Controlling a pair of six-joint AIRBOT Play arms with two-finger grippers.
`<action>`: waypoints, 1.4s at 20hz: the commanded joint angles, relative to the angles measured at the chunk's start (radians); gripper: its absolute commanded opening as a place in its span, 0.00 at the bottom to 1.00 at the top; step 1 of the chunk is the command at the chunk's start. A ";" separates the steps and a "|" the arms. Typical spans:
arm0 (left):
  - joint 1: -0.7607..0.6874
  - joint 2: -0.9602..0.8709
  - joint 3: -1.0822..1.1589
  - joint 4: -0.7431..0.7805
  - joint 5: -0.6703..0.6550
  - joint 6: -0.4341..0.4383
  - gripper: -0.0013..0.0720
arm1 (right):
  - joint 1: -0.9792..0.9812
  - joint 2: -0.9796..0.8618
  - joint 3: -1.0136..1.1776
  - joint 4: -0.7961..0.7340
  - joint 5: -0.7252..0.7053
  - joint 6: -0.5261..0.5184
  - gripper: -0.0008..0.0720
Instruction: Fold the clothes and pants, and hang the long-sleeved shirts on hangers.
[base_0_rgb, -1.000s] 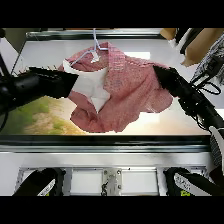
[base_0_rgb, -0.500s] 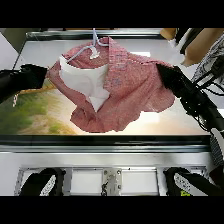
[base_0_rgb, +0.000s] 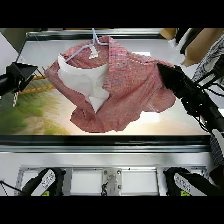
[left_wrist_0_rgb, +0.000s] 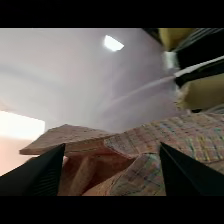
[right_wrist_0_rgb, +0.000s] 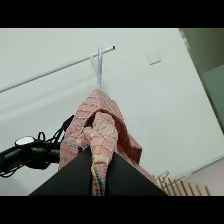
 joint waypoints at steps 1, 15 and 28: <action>0.038 -0.130 -0.009 -0.236 -0.180 0.140 0.86 | 0.001 0.001 0.000 0.000 0.000 0.005 0.03; -0.075 -0.160 -0.008 -0.342 -0.161 0.193 0.11 | 0.001 0.001 0.000 -0.005 -0.001 0.018 0.03; -0.133 0.312 -0.008 0.022 0.040 0.129 0.04 | 0.001 0.000 0.000 -0.062 -0.092 0.018 0.03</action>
